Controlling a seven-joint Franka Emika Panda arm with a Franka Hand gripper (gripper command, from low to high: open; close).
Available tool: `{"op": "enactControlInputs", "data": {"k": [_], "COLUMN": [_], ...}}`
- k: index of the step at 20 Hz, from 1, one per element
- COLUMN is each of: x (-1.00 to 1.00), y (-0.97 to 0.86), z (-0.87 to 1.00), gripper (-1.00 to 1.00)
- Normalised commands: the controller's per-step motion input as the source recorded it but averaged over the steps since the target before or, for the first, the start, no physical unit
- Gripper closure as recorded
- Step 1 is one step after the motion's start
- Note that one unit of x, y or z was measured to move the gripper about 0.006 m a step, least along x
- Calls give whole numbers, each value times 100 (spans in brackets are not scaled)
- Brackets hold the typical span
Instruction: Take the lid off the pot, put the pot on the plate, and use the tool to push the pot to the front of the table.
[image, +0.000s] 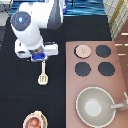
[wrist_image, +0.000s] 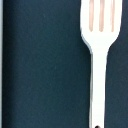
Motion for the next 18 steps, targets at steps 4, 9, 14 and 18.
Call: {"op": "enactControlInputs", "data": {"k": [4, 9, 14, 18], "x": [10, -37, -42, 0], "y": [84, 98, 67, 5], "z": [19, -27, -18, 20], "gripper": [-100, -100, -100, -100]}}
